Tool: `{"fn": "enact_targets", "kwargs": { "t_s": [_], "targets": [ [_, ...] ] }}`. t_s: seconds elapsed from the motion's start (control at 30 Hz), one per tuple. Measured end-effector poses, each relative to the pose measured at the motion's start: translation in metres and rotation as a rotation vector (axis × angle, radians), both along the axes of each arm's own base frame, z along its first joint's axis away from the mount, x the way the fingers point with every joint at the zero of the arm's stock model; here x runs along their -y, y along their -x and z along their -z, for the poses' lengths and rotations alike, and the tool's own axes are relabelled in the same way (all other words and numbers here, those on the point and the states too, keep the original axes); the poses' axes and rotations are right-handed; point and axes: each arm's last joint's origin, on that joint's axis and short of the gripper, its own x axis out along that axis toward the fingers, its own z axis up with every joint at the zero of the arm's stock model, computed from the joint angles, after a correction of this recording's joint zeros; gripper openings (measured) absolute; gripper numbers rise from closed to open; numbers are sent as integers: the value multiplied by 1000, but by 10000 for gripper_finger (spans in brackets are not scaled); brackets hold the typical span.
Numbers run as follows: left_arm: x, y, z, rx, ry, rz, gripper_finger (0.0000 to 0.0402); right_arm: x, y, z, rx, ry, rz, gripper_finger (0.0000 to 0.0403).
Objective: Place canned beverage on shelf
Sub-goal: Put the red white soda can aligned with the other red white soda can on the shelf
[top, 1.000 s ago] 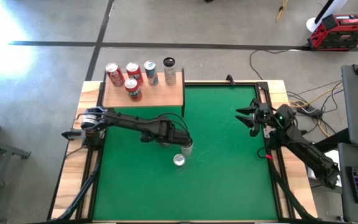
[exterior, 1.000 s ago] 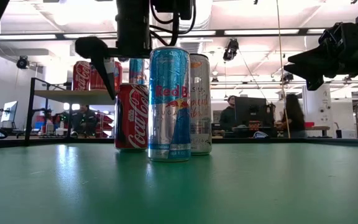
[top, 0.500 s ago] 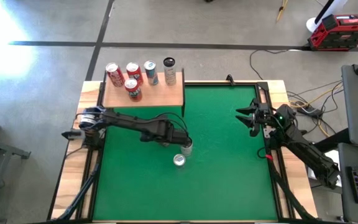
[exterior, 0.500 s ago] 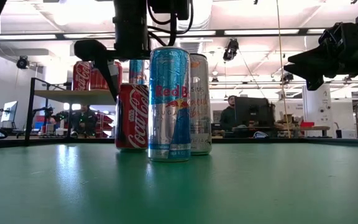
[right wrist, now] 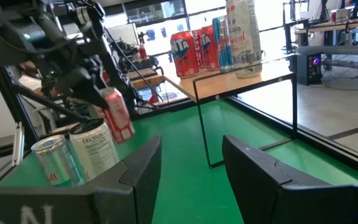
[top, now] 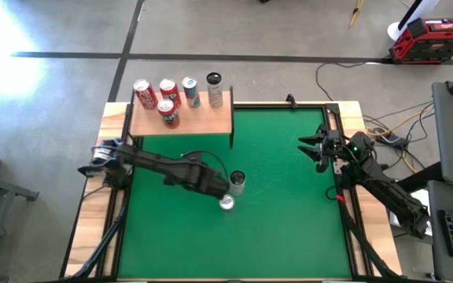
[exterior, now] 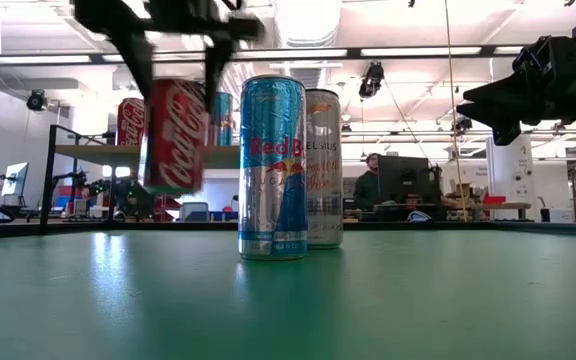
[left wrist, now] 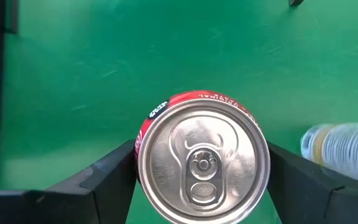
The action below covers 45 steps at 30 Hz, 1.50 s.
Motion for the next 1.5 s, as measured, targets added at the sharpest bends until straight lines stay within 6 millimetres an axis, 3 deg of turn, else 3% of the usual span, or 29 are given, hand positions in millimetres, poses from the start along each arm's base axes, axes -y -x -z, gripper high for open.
{"fn": "enact_targets", "kwargs": {
  "t_s": [0.17, 0.6, 1.03, 1.5],
  "targets": [
    [3, 26, -14, 31, 1, 15, 283, 0, 0, 0, 0, 0, 0, 162],
    [-32, 130, -57, 174, 5, 45, 301, 0, 0, 0, 0, 0, 0, 162],
    [-78, 145, -77, 123, -44, 166, 304, 0, 0, 0, 0, 0, 0, 162],
    [-115, 184, -95, 119, -75, 177, 304, 0, 0, 0, 0, 0, 0, 162]
  ]
}}
